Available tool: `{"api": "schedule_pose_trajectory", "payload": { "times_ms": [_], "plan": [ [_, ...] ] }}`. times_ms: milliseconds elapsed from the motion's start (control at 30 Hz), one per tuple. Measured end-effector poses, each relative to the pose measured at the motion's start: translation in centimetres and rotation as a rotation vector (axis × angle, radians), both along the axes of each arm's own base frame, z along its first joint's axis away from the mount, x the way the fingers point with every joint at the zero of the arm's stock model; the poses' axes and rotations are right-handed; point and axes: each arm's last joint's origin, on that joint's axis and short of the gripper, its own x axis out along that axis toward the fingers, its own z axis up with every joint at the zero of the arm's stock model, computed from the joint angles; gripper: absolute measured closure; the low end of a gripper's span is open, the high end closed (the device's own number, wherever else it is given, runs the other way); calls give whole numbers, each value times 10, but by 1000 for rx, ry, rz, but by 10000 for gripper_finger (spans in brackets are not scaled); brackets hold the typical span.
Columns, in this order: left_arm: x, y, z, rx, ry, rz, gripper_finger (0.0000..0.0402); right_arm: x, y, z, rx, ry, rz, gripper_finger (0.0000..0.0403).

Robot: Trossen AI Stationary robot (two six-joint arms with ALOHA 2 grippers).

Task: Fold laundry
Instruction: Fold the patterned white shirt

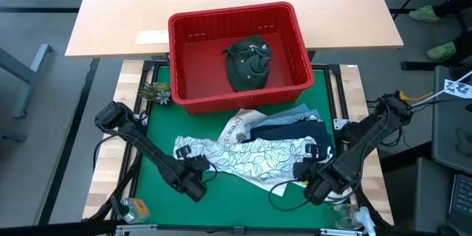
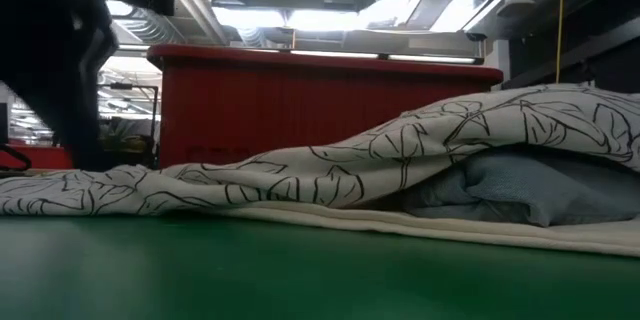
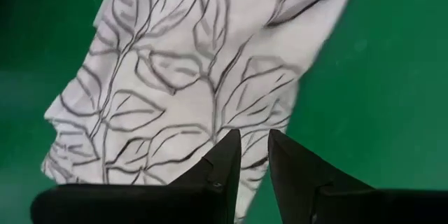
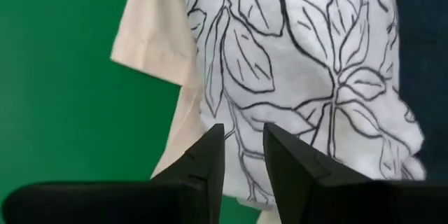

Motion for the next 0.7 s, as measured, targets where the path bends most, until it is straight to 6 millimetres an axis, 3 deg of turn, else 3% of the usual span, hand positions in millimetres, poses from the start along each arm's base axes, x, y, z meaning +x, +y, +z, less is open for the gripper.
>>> {"api": "schedule_pose_trajectory", "payload": {
  "times_ms": [333,700],
  "plan": [
    [-15,9,-30,-21,44,83,333,7,8,-24,-76,110,76,304],
    [-19,11,-31,-12,84,68,333,-6,-4,-35,-275,345,-46,304]
  ]
}}
